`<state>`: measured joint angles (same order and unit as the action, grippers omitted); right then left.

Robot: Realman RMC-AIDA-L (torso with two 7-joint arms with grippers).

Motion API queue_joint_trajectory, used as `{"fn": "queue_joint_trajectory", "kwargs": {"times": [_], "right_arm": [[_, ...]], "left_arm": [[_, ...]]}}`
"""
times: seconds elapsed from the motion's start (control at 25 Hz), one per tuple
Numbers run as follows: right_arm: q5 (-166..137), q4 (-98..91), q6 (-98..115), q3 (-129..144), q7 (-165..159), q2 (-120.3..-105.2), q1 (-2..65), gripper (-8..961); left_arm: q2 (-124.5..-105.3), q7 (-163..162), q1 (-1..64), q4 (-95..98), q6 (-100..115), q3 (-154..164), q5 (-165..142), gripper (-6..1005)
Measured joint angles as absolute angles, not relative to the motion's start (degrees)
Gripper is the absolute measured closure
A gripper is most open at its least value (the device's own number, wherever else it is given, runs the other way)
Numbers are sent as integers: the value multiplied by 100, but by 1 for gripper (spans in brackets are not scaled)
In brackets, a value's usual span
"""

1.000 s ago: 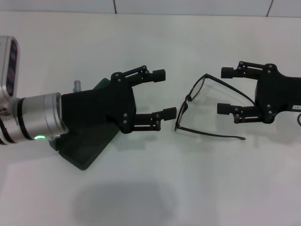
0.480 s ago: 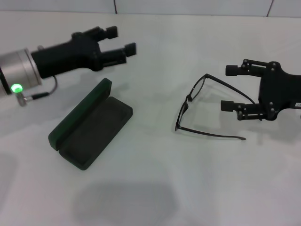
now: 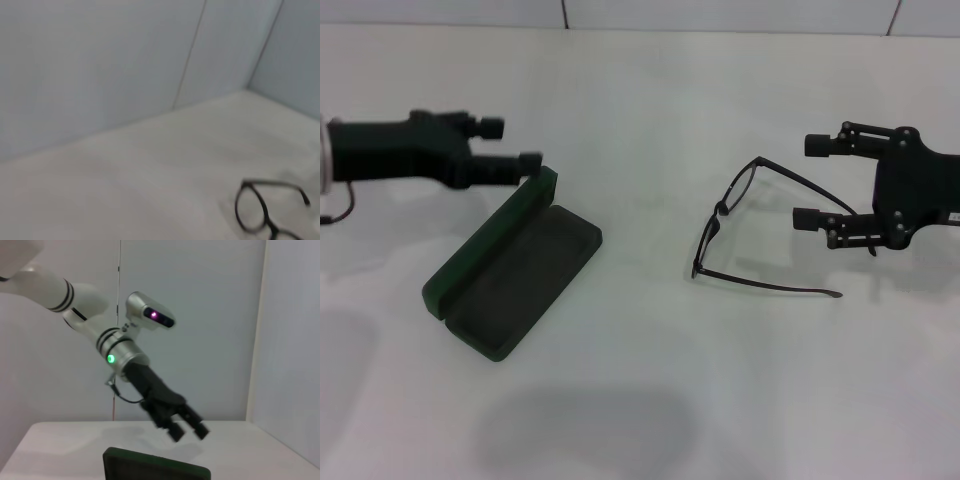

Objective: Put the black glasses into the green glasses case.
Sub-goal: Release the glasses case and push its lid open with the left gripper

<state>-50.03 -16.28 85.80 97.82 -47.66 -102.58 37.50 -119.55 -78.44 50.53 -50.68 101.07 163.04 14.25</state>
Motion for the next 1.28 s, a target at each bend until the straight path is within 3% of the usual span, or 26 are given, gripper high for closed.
{"fn": "queue_joint_trajectory", "kwargs": {"times": [0.52,1.08,1.28], "right_arm": [[-5062,-1709,8510,9782,-4647,-10276,3773,139],[-5085,-1708,8507,9782,-4549,-10330,3753,139],[-5090,-1705,8508,9782,-4545,-10338,3765,139]], "left_arm": [[-11975,-7907,5032,-5132,10143,16312,670,125],[-12016,-8061,5106,-5026,9701,16303,220,202],[-12031,-8168,5201,-4907,9422,16303,-4,273]]}}
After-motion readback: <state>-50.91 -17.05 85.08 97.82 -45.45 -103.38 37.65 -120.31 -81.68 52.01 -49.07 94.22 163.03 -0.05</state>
